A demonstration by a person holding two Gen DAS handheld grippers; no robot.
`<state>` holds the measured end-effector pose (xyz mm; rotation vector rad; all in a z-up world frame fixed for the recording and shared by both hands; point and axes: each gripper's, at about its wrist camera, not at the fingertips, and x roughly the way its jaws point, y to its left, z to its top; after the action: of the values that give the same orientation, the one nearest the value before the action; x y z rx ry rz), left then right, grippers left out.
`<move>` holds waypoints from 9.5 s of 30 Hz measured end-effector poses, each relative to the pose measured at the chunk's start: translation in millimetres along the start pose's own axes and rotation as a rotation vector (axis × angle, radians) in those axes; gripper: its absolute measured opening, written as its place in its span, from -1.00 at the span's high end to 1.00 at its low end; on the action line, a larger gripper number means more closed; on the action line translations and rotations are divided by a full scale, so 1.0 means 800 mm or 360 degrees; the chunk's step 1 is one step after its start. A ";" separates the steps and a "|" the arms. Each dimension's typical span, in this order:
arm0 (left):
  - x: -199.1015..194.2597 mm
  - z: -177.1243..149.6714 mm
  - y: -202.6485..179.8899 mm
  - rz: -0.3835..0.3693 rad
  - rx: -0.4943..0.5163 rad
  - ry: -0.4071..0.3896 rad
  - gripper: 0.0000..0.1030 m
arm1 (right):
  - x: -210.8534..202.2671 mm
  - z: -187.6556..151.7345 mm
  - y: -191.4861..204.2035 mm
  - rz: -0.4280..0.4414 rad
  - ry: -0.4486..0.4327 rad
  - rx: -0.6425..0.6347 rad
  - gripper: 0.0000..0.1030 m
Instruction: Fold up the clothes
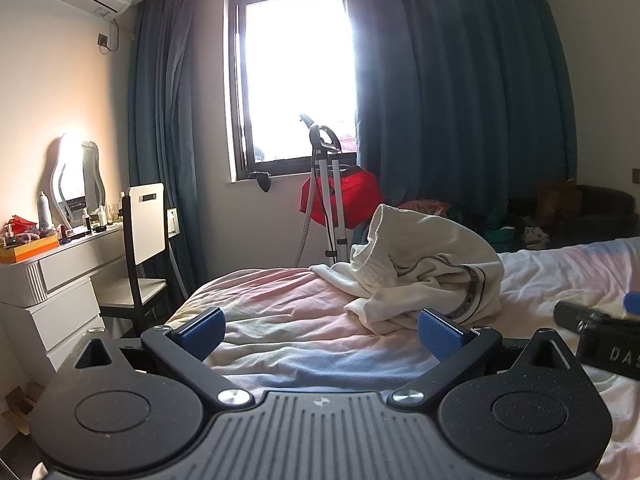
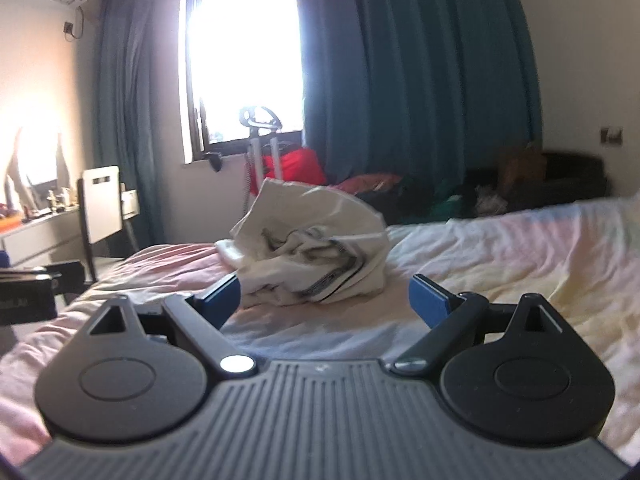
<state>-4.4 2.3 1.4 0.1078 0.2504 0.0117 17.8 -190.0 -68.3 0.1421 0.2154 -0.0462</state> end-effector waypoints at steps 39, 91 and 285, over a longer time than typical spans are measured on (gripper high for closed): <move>0.197 -0.076 0.124 0.0067 -0.0491 0.0572 -1.00 | 0.551 0.102 0.133 -0.0398 0.0235 -0.0255 0.81; 0.103 -0.070 0.021 -0.0301 -0.0277 0.0417 -1.00 | 0.035 -0.025 -0.066 0.0114 0.0405 0.0389 -0.64; 0.152 -0.077 0.066 -0.0488 -0.0554 0.0512 0.94 | 0.480 0.073 0.085 0.0012 0.0847 0.0185 -0.21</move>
<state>98.3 64.1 -82.5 -0.2821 0.5800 -0.2334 408.8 -143.4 -85.3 0.2702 0.7438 -0.0123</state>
